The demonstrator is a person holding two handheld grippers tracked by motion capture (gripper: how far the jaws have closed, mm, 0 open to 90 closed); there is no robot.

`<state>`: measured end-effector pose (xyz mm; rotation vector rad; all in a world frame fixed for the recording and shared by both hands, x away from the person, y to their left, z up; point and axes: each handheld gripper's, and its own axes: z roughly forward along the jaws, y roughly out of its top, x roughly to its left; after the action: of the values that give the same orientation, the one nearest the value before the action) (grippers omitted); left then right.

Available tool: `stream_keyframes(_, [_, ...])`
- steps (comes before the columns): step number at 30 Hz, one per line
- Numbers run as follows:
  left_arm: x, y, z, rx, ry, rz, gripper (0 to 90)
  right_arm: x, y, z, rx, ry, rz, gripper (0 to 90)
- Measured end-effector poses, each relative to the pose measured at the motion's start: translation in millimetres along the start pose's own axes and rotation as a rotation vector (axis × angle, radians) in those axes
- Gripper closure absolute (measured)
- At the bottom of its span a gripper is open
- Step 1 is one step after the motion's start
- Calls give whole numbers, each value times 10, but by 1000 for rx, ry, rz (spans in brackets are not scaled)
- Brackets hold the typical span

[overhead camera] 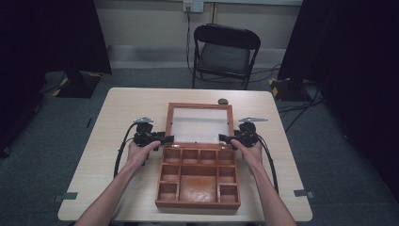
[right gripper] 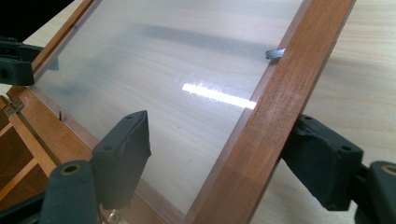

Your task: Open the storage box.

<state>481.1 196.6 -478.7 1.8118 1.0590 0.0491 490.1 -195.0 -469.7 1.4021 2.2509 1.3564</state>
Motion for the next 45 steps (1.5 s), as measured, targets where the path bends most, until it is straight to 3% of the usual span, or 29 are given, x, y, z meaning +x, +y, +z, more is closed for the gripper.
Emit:
stream_keyframes(9, [-8,27,-1,22,16,16,445,15,-3,8,-4,-8,-2,221])
stream_keyframes(18, [21,32,28,38,8,-31,433,-6,-17,41,12,-12,25,195])
stream_keyframes(24, [-9,41,78,44,31,-45,384,-19,-24,52,19,-10,35,185])
stream_keyframes(25, [-5,38,84,46,30,-60,380,-11,-27,52,20,-30,27,176])
stream_keyframes(29, [4,36,85,48,23,-63,379,-18,-26,50,24,-27,25,177])
stream_keyframes(31, [-2,37,84,53,44,-53,368,-22,-26,50,28,-24,27,178])
stream_keyframes(33, [-16,44,78,63,81,-41,357,-42,-35,53,42,-7,54,175])
stream_keyframes(37, [34,15,69,58,71,-68,334,-100,-71,70,64,31,109,176])
stream_keyframes(38, [36,8,68,57,70,-72,332,-92,-68,65,60,-5,93,197])
stream_keyframes(40, [32,-1,58,56,66,-68,332,-76,-31,14,52,-13,59,213])
stream_keyframes(45, [4,4,48,55,57,-44,332,-98,-28,-66,22,-22,70,209])
